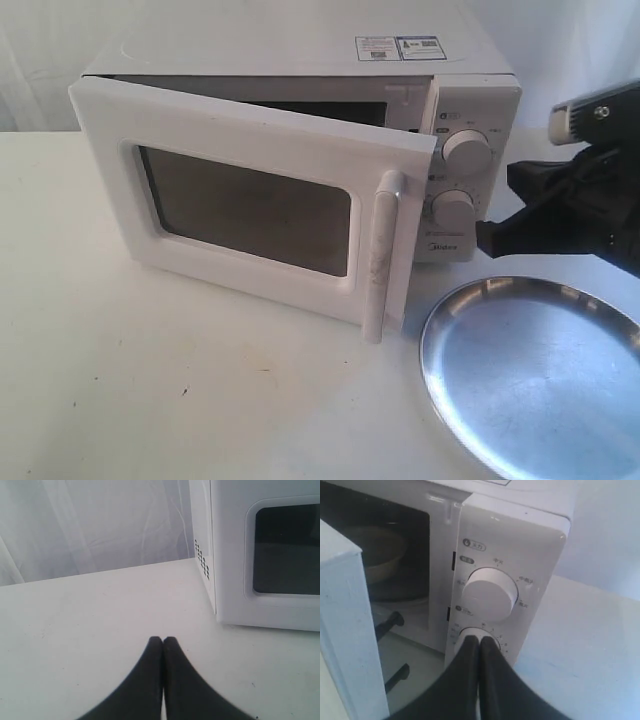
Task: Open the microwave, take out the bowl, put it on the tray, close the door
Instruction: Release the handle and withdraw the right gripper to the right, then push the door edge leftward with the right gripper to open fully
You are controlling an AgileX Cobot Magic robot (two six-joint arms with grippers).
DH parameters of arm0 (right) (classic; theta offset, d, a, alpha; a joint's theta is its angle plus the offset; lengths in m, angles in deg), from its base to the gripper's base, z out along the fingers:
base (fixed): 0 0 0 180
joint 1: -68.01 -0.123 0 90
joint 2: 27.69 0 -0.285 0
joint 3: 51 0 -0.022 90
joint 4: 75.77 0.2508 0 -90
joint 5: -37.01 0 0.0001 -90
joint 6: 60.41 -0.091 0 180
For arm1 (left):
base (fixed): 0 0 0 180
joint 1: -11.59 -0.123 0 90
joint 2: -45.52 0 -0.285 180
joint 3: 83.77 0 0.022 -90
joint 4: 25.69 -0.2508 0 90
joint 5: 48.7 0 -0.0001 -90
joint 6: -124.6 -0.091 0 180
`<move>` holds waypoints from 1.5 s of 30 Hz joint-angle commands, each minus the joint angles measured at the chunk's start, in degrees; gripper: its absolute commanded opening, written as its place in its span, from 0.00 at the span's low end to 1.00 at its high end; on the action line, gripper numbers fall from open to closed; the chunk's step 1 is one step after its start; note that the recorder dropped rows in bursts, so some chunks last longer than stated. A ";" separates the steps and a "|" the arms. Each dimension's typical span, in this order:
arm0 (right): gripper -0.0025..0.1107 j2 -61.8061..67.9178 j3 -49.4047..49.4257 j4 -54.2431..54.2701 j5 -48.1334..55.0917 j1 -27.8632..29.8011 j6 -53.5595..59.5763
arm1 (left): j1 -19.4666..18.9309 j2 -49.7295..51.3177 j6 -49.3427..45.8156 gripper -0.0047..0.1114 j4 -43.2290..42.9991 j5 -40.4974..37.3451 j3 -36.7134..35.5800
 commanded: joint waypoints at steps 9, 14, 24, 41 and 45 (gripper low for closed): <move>0.02 15.41 0.23 -0.24 -15.82 1.04 1.54 | 0.28 -0.12 0.00 0.04 0.44 0.22 0.16; 0.02 19.80 0.23 -9.79 -23.20 0.59 -1.91 | 0.28 -0.12 0.00 0.04 0.44 0.22 0.16; 0.02 20.71 -0.76 -22.38 -28.44 -0.12 -8.84 | 0.28 -0.12 0.00 0.04 0.44 0.22 0.16; 0.02 17.98 -0.76 -66.34 -38.71 -0.12 -33.74 | 0.28 -0.12 0.00 0.04 0.44 0.22 0.16; 0.02 16.01 -0.76 -76.99 -43.08 -0.12 -38.43 | 0.28 -0.12 0.00 0.04 0.44 0.22 0.16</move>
